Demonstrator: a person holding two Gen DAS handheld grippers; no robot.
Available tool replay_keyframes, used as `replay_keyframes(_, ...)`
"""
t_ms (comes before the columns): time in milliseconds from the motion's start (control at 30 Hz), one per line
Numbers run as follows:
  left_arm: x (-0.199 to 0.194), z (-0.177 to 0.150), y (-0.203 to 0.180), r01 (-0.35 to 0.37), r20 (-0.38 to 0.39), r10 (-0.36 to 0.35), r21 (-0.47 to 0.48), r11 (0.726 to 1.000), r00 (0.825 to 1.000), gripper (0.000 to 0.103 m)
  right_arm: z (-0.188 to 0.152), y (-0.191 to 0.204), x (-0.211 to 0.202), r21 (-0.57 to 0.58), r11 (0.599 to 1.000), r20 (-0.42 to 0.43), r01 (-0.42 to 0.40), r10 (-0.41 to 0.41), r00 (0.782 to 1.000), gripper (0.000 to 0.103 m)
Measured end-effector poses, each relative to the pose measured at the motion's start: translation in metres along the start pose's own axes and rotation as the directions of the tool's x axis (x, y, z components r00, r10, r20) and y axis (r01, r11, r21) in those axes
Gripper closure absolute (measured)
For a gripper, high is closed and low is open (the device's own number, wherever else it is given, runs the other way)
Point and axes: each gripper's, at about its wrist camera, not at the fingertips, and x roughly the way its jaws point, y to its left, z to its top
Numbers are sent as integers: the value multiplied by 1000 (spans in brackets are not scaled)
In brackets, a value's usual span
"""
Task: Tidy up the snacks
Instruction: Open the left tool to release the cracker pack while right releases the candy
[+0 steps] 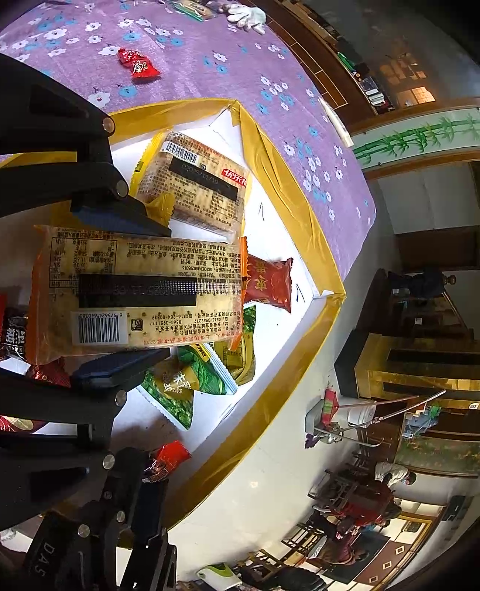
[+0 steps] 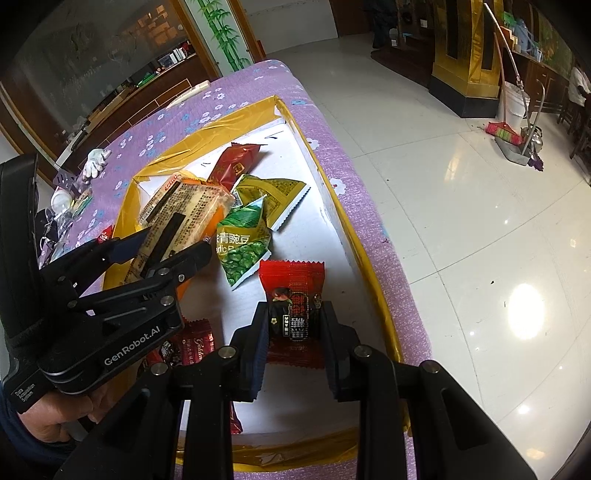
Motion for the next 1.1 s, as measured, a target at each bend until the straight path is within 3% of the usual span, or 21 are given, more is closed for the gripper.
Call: replay_keyframes(1100,0,0,-1,-4,-1,4,8,1000,1000,44,-1,3,0,-24,999,-2,25,-25,1000,77)
